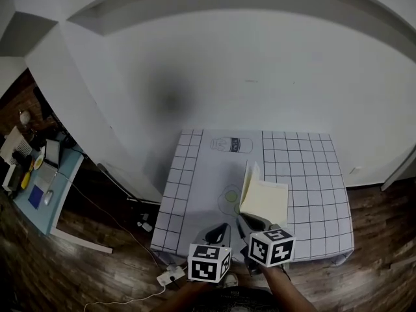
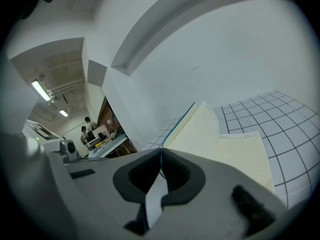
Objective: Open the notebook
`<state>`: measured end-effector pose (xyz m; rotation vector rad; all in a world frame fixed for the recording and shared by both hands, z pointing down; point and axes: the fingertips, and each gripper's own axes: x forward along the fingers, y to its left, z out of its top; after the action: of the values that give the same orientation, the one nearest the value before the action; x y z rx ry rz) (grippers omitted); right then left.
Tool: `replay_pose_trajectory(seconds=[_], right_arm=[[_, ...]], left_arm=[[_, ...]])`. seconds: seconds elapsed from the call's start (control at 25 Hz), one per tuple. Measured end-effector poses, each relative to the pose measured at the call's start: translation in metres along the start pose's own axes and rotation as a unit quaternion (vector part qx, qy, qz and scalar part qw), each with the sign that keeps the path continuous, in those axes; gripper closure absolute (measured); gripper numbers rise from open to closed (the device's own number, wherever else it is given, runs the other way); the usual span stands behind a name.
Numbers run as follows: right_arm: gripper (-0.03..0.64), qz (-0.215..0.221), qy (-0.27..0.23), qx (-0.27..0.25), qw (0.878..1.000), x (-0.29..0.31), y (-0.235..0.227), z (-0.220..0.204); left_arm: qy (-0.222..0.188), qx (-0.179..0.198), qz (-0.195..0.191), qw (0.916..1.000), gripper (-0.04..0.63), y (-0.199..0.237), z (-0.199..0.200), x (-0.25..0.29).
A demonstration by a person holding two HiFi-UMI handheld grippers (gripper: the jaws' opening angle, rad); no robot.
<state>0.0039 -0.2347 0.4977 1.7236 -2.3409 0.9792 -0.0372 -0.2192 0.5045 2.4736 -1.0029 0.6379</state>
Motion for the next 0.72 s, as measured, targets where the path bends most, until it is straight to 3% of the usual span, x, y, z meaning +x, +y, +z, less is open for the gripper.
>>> replay_pose_trajectory(seconds=[0.36,0.72], right_arm=[[0.6,0.018,0.036,-0.039,0.998,0.034,0.018,-0.016],[0.6,0.029,0.101,-0.125,0.987,0.065,0.036,-0.052]], left_arm=[[-0.004,-0.025,0.036,0.999,0.584,0.033,-0.007,-0.013],[-0.001,-0.053,0.076,0.9957,0.584,0.063,-0.019,-0.025]])
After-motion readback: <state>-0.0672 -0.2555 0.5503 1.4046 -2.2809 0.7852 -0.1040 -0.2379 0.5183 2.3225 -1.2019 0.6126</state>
